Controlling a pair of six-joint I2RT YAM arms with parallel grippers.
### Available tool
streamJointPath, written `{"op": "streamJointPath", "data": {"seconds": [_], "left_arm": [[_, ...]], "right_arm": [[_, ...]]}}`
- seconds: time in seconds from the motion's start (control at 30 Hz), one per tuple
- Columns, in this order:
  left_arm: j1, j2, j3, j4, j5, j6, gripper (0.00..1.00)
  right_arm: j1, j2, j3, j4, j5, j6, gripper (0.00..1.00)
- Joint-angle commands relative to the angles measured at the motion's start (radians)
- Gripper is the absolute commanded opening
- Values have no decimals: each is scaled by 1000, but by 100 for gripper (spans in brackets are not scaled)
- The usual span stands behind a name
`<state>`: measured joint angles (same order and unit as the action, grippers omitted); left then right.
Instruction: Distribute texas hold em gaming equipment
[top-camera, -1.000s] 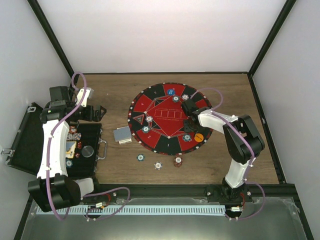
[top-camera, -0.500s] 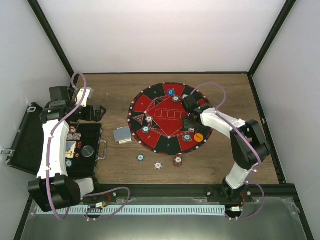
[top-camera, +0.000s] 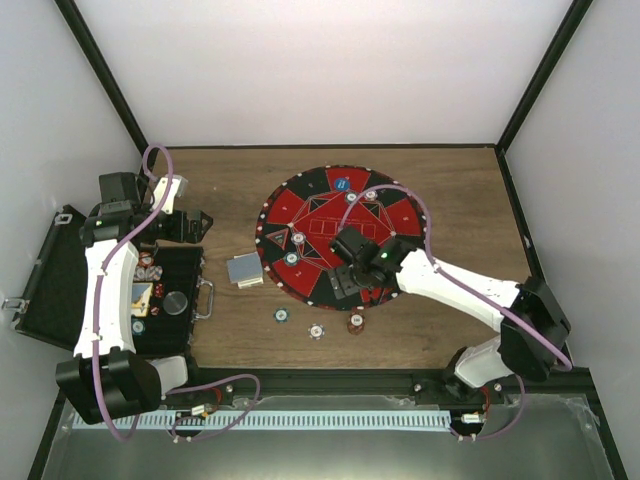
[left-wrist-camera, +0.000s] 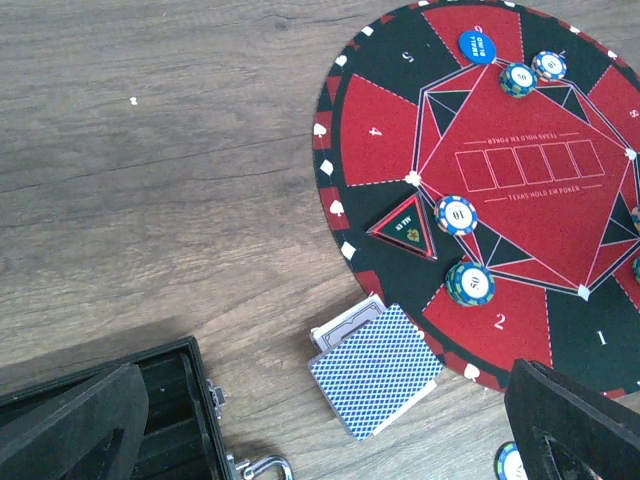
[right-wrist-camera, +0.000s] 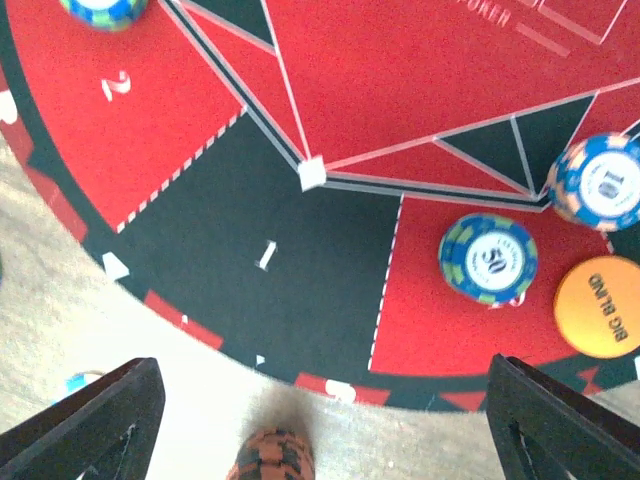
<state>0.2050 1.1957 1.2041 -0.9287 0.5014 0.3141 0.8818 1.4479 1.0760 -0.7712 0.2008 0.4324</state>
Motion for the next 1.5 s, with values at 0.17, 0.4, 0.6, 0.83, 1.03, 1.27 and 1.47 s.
{"op": "streamJointPath", "data": {"seconds": [0.17, 0.4, 0.6, 0.83, 1.03, 1.27, 1.47], "left_arm": [[6, 3, 2, 21, 21, -19, 100], [6, 0, 6, 17, 9, -14, 100], [6, 2, 4, 18, 11, -17, 100], [7, 3, 6, 18, 9, -19, 100], [7, 2, 5, 18, 7, -17, 100], [7, 2, 4, 19, 6, -16, 100], [6, 2, 5, 19, 5, -15, 100]], "right_arm": [[91, -48, -116, -26, -81, 79, 89], [135, -35, -160, 13, -135, 78, 87], [136, -36, -180, 18, -147, 70, 81], [137, -26, -203, 26, -143, 69, 74], [137, -18, -206, 27, -145, 63, 63], [137, -15, -208, 24, -143, 64, 54], [138, -14, -208, 17, -146, 63, 53]]}}
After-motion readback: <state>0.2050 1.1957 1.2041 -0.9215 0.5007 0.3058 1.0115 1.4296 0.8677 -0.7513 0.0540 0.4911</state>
